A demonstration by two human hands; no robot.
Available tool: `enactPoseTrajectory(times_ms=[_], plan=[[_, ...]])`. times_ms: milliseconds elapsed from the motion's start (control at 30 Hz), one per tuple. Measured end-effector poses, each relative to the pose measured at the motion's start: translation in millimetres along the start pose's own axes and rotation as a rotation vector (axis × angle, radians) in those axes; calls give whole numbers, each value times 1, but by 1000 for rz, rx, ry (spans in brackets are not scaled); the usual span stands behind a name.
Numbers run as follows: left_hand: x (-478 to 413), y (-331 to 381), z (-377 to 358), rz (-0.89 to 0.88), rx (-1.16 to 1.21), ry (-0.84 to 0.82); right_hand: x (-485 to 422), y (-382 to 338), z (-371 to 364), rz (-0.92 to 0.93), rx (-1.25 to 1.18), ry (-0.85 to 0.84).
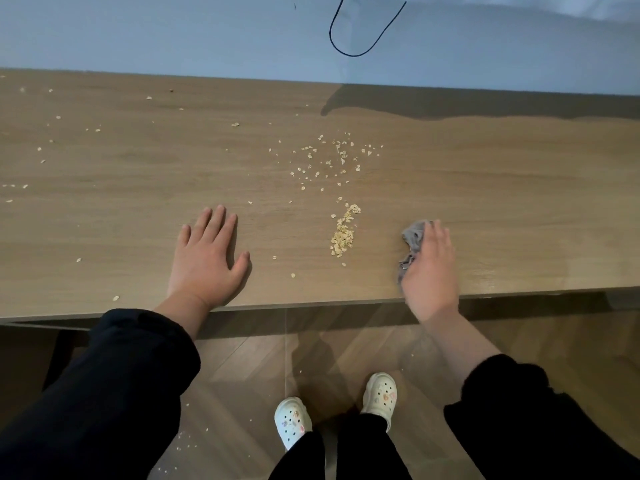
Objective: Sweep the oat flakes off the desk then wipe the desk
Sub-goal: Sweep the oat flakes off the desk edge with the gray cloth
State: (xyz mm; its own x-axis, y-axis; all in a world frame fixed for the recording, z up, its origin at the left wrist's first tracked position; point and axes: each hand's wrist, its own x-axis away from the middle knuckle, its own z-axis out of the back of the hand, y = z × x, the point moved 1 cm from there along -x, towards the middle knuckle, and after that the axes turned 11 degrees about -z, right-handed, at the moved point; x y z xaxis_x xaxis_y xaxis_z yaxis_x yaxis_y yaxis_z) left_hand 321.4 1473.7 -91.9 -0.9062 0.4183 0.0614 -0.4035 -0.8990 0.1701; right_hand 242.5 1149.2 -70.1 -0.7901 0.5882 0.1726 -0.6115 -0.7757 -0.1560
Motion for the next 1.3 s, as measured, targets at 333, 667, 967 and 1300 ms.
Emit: enactPoseTrajectory(times_ms=[333, 667, 967, 1300], plan=[[2, 1, 3, -12, -31, -24, 27, -26, -11, 354, 51, -74], [2, 1, 3, -19, -19, -17, 16, -8, -15, -154, -79, 162], [1, 1, 3, -7, 6, -7, 14, 6, -12, 31, 126, 40], [2, 0, 3, -12, 9, -5, 22, -101, -29, -116, -79, 36]])
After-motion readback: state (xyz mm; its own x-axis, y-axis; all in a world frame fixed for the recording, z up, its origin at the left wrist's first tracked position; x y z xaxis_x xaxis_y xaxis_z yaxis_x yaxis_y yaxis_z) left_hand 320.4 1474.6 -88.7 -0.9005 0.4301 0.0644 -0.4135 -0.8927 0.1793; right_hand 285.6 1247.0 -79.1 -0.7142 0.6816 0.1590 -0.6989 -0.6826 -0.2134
